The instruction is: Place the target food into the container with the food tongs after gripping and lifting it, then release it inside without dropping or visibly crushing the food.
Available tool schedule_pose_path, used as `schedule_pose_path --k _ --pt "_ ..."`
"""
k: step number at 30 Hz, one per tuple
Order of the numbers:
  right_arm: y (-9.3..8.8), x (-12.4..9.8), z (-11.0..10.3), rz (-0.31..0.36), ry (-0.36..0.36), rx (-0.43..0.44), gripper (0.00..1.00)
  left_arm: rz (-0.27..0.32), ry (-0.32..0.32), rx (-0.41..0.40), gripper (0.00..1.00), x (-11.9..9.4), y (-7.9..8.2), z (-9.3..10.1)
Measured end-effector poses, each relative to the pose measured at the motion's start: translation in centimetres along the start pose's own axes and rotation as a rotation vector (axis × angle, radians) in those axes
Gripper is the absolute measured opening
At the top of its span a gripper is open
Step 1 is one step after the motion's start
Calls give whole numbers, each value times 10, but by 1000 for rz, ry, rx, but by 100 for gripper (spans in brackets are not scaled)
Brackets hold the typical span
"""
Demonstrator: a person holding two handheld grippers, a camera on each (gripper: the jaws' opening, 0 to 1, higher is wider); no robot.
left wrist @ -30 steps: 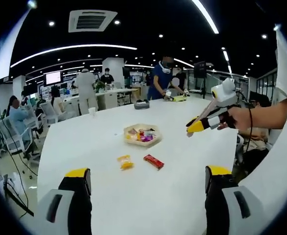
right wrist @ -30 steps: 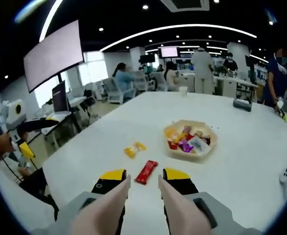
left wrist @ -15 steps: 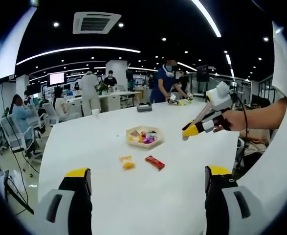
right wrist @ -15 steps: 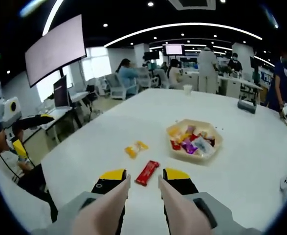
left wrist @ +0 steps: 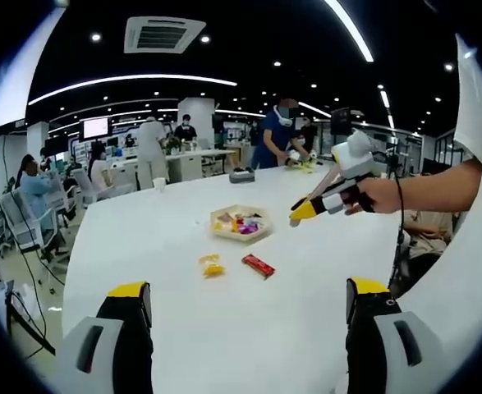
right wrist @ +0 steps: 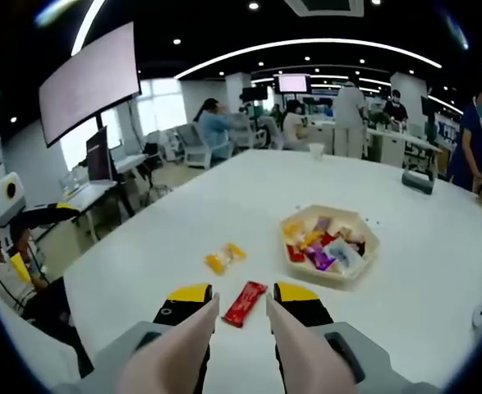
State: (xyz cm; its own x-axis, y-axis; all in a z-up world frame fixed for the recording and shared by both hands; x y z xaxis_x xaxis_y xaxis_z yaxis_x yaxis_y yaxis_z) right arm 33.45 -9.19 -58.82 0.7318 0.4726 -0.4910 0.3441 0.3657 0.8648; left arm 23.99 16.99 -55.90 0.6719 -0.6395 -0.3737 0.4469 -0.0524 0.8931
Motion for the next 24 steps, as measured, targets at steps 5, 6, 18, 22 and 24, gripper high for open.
schedule_pose_path --k 5,6,18,22,24 --pt "-2 7 -1 -9 9 -5 29 15 -10 16 96 -1 4 3" --pt "-3 10 -2 -24 14 -5 29 11 11 9 97 0 4 1" --pt "-21 52 -3 -102 47 59 29 4 15 -8 97 6 5 1" --pt "-30 73 -3 -129 49 66 29 18 4 -31 97 -1 8 3" --pt "-36 82 -4 -150 38 70 29 7 14 -25 97 -3 4 0"
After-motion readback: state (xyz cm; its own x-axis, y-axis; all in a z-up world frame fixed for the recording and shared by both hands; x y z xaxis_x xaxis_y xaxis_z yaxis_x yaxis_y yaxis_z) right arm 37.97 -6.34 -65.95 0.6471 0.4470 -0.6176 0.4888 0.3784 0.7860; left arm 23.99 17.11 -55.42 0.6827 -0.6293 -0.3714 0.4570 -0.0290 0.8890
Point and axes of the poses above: the point that each gripper's makers call its tool centre point, and the gripper's own axes: x roughly forward along the fingers, z roughly to its right, y roughly out of its top, the point moved 5 cm from there along -x, roughly backward along the fingers, and after that the axes turned 14 degrees about -x, right-handed, at the moved point
